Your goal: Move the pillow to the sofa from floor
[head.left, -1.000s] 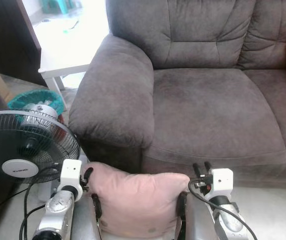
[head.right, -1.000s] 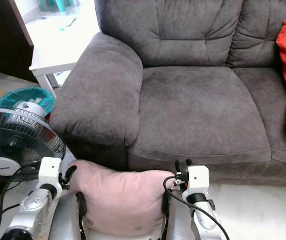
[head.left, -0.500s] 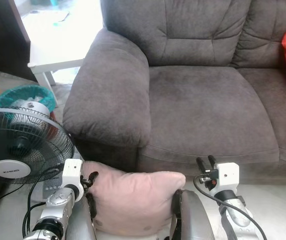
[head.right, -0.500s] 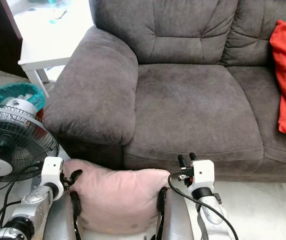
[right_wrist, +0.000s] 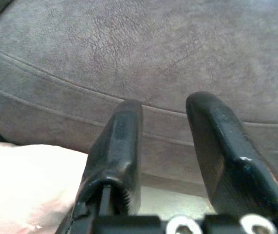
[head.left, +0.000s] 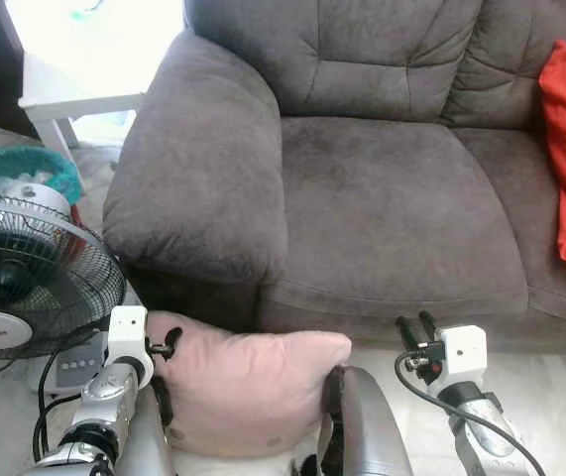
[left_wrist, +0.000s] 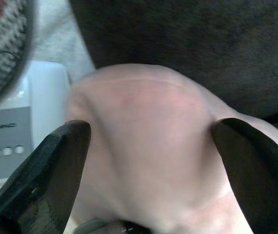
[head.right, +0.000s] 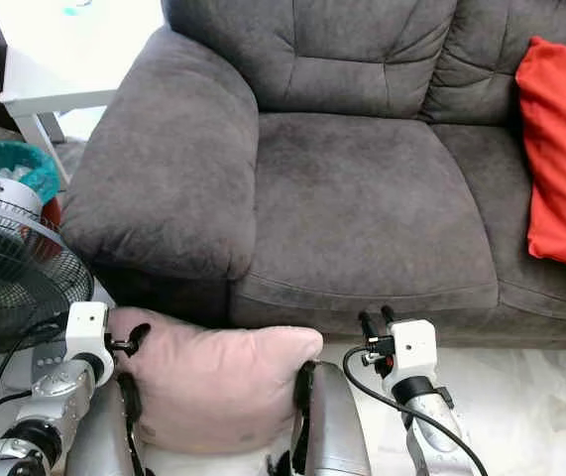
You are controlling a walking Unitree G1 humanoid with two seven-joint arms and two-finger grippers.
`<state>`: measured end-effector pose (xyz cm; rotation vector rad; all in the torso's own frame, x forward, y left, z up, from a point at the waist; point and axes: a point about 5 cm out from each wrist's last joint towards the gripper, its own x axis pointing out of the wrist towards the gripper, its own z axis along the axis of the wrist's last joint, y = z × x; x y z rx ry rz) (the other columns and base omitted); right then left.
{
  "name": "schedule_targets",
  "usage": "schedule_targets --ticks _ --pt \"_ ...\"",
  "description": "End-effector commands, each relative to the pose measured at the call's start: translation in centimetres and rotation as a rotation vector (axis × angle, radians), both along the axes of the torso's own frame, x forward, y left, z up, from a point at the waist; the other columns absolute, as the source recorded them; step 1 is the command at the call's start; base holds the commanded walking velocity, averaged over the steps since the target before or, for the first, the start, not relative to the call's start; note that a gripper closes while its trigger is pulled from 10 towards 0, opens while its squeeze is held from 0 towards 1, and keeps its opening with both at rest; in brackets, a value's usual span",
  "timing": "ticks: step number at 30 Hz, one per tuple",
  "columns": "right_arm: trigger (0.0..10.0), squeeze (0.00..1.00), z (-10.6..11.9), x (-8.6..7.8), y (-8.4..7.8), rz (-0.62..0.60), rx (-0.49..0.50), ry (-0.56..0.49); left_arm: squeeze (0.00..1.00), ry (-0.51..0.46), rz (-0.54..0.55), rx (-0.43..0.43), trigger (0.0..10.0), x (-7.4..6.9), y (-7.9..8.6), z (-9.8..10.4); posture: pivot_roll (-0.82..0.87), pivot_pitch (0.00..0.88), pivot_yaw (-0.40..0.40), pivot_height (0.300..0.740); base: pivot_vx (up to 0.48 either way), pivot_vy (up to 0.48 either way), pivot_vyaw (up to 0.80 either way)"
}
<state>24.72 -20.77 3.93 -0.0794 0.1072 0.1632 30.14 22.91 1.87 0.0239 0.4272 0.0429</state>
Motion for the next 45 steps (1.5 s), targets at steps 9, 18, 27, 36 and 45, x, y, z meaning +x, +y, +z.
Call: schedule_targets --ticks 9,18,27,36,45 --pt "10.0 0.0 0.6 -0.9 -2.1 0.014 -0.042 0.028 0.0 0.02 0.038 0.007 10.0 -0.6 1.0 -0.4 -0.07 0.177 -0.234 0.48 0.0 0.0 0.0" --pt "10.0 0.0 0.9 -0.7 -2.4 0.057 -0.067 0.046 0.0 0.081 0.131 0.07 10.0 -1.8 1.8 -1.6 -0.07 0.186 -0.27 0.48 0.0 0.0 0.0" --pt "10.0 0.0 0.9 -0.2 -2.6 0.066 -0.078 0.056 0.0 0.067 0.145 0.062 0.0 -1.7 1.4 -1.5 -0.08 0.182 -0.278 0.48 0.0 0.0 0.0" --pt "10.0 0.0 0.7 0.0 -2.9 0.062 -0.083 0.061 0.0 0.086 0.166 0.088 0.0 -1.7 1.8 -1.6 -0.07 0.171 -0.277 0.48 0.0 0.0 0.0" --pt "10.0 0.0 0.6 0.1 -3.0 0.064 -0.085 0.059 0.0 0.093 0.178 0.114 0.0 -1.7 1.9 -1.6 -0.06 0.162 -0.28 0.48 0.0 0.0 0.0"
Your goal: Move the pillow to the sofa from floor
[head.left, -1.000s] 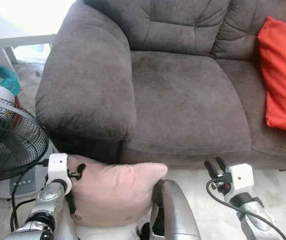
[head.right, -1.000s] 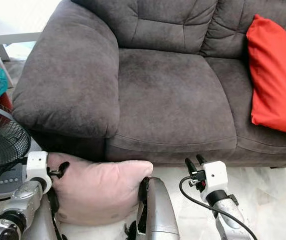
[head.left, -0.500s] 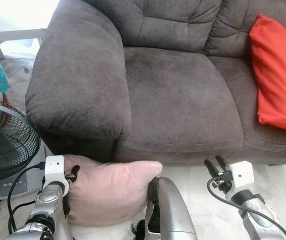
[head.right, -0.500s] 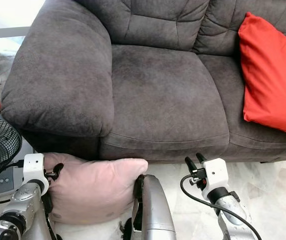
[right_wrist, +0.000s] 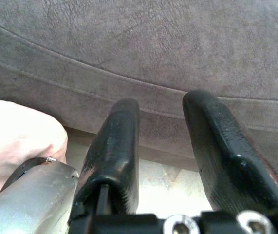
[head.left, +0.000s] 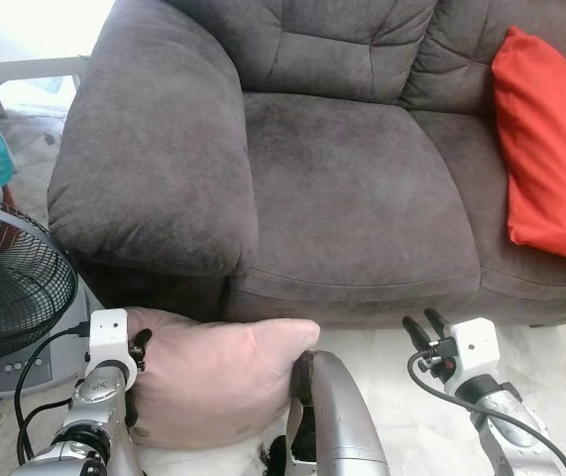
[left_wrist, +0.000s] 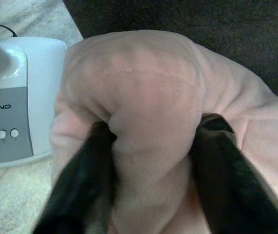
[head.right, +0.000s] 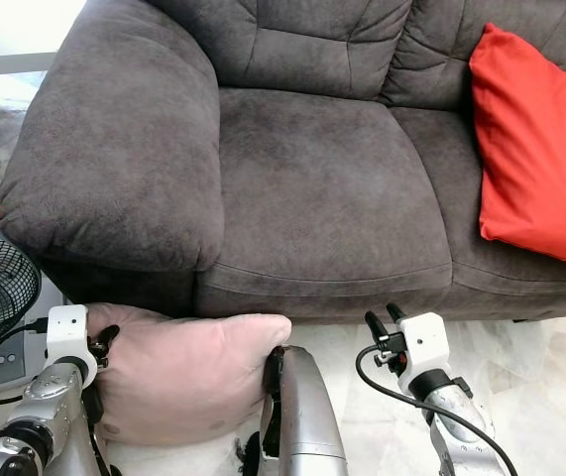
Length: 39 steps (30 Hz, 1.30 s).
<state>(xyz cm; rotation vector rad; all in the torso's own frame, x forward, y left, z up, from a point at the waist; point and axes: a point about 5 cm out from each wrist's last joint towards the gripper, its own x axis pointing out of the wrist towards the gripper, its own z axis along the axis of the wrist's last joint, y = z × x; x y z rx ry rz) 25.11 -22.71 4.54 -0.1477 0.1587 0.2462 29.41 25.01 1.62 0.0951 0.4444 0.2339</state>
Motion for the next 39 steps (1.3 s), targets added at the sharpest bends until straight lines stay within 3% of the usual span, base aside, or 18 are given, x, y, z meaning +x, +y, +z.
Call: schedule_targets --ticks 1,25,39 --pt "10.0 0.0 0.0 -0.3 -1.0 -0.02 -0.018 0.007 0.0 0.073 0.013 0.0 0.0 -1.0 -0.2 -1.3 -0.06 0.162 -0.28 0.48 0.0 0.0 0.0" --pt "10.0 0.0 1.7 0.6 0.7 -0.01 -0.005 -0.038 0.0 0.067 0.013 0.016 0.0 -0.9 -0.2 -1.1 -0.06 0.159 -0.264 0.48 0.0 0.0 0.0" --pt "10.0 0.0 1.1 0.2 1.1 -0.027 0.016 -0.026 0.0 0.053 0.001 0.024 0.0 -0.9 0.0 -1.0 -0.03 0.138 -0.235 0.48 0.0 0.0 0.0"
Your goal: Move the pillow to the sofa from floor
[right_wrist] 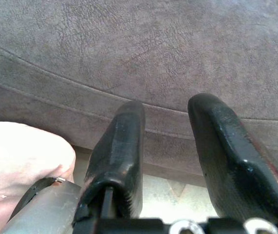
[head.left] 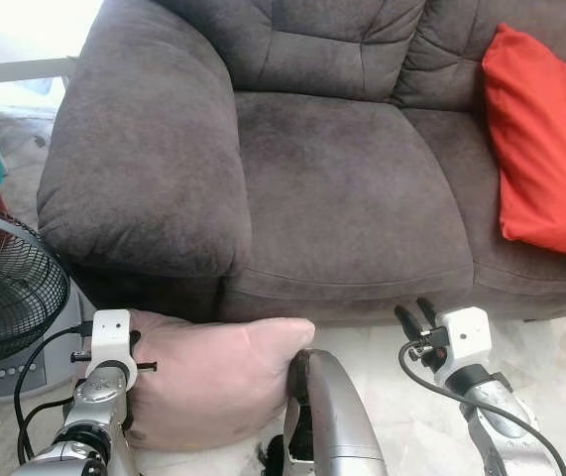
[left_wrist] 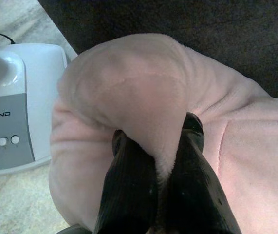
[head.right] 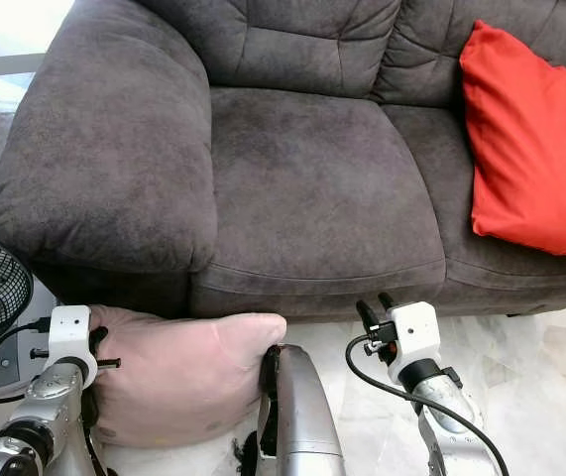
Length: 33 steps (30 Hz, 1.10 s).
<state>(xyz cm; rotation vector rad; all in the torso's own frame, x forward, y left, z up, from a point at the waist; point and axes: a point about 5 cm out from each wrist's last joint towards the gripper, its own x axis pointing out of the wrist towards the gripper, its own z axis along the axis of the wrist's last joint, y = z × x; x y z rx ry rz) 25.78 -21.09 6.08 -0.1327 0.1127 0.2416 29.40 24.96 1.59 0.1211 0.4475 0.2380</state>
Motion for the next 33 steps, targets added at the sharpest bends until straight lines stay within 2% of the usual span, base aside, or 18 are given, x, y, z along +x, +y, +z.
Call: schedule_targets --ticks 1,3,4,5,6,9,10,14,17,18,24,33 --pt "10.0 0.0 -0.5 -0.4 -0.4 -0.026 -0.002 0.018 0.0 0.044 0.0 0.005 0.0 -0.9 0.0 -1.0 -0.03 0.138 -0.234 0.48 0.0 0.0 0.0" --pt "10.0 0.0 -0.7 -0.3 -0.3 -0.028 0.001 0.02 0.0 0.033 0.001 0.026 0.0 -0.8 -0.1 -0.9 -0.03 0.136 -0.229 0.48 0.0 0.0 0.0" --pt "10.0 0.0 -0.7 -0.3 -0.3 -0.029 0.003 0.021 0.0 0.015 -0.004 0.035 3.8 -0.7 -0.2 -0.7 -0.03 0.135 -0.224 0.48 0.0 0.0 0.0" --pt "10.0 0.0 -0.8 -0.2 -0.2 -0.03 0.006 0.022 0.0 -0.005 -0.012 0.043 3.8 -0.6 -0.4 -0.6 -0.02 0.134 -0.223 0.48 0.0 0.0 0.0" --pt "10.0 0.0 -0.9 -0.2 -0.1 -0.032 0.009 0.022 0.0 -0.032 -0.01 0.033 10.0 -0.5 -0.5 -0.4 -0.02 0.132 -0.218 0.48 0.0 0.0 0.0" --pt "10.0 0.0 -1.1 -0.1 0.2 -0.037 0.019 0.023 0.0 -0.125 0.022 0.0 10.0 -0.2 -0.9 0.3 -0.01 0.131 -0.21 0.48 0.0 0.0 0.0" --pt "10.0 0.0 -1.1 -0.1 0.2 -0.037 0.019 0.023 0.0 -0.125 0.022 0.0 10.0 -0.2 -0.9 0.3 -0.01 0.131 -0.21 0.48 0.0 0.0 0.0" --pt "10.0 0.0 -1.2 0.1 0.6 -0.042 0.032 0.022 0.0 -0.227 0.022 -0.055 10.0 -0.2 -2.3 0.7 0.0 0.131 -0.199 0.48 0.0 0.0 0.0" --pt "10.0 0.0 -1.2 0.2 1.0 -0.042 0.038 0.018 0.0 -0.251 0.013 -0.076 10.0 -0.2 -3.0 0.7 0.01 0.127 -0.186 0.48 0.0 0.0 0.0" --pt "10.0 0.0 -1.1 0.2 1.3 -0.044 0.045 0.013 0.0 -0.276 0.006 -0.095 10.0 -0.2 -3.8 0.8 0.01 0.126 -0.181 0.48 0.0 0.0 0.0" --pt "10.0 0.0 -1.1 0.4 2.3 -0.047 0.061 0.001 0.0 -0.308 -0.012 -0.118 10.0 0.0 -4.7 1.1 0.02 0.121 -0.161 0.48 -0.224 0.0 0.0" --pt "10.0 0.0 -1.0 0.3 2.8 -0.064 0.086 -0.007 0.0 -0.306 -0.031 -0.112 10.0 0.2 -4.7 1.3 0.03 0.126 -0.13 0.48 -0.298 0.0 0.0"
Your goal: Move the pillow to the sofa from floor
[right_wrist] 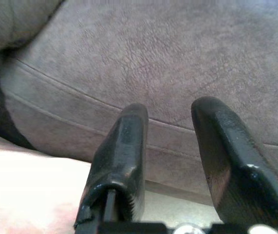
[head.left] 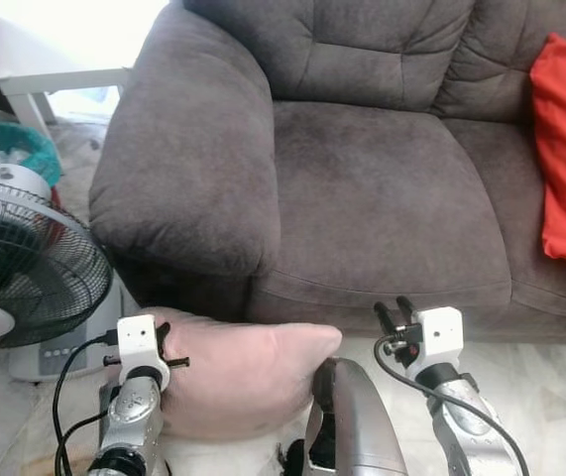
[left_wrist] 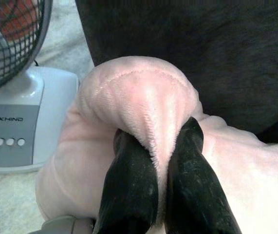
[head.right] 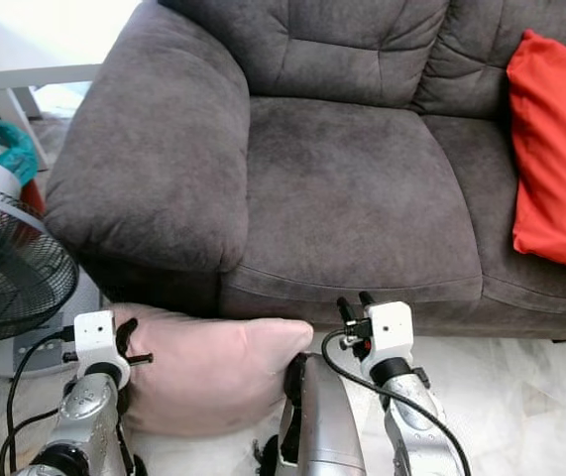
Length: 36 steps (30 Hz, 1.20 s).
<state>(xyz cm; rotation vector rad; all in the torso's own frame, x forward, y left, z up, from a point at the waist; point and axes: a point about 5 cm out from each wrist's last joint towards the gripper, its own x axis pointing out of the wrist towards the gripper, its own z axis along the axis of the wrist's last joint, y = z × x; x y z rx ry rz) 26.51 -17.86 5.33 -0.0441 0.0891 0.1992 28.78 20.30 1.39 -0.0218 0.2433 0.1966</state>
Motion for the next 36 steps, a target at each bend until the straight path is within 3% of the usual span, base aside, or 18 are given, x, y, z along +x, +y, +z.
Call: schedule_targets --ticks 1,22,36 --pt "10.0 0.0 -0.3 -0.5 -0.3 -0.023 0.01 0.01 0.0 -0.086 -0.005 0.012 10.0 0.8 -0.1 1.4 0.03 0.126 -0.128 0.48 -0.311 0.0 0.0" --pt "10.0 0.0 0.5 -0.9 1.2 -0.076 0.069 -0.009 0.0 -0.091 -0.053 0.026 10.0 1.1 -0.1 1.9 0.05 0.12 -0.07 0.48 -0.344 0.0 0.0" --pt "10.0 0.0 0.2 -1.5 0.9 -0.121 0.083 -0.004 0.0 -0.102 -0.058 0.036 10.0 1.4 0.3 2.4 0.06 0.098 -0.048 0.48 -0.372 0.0 0.0"
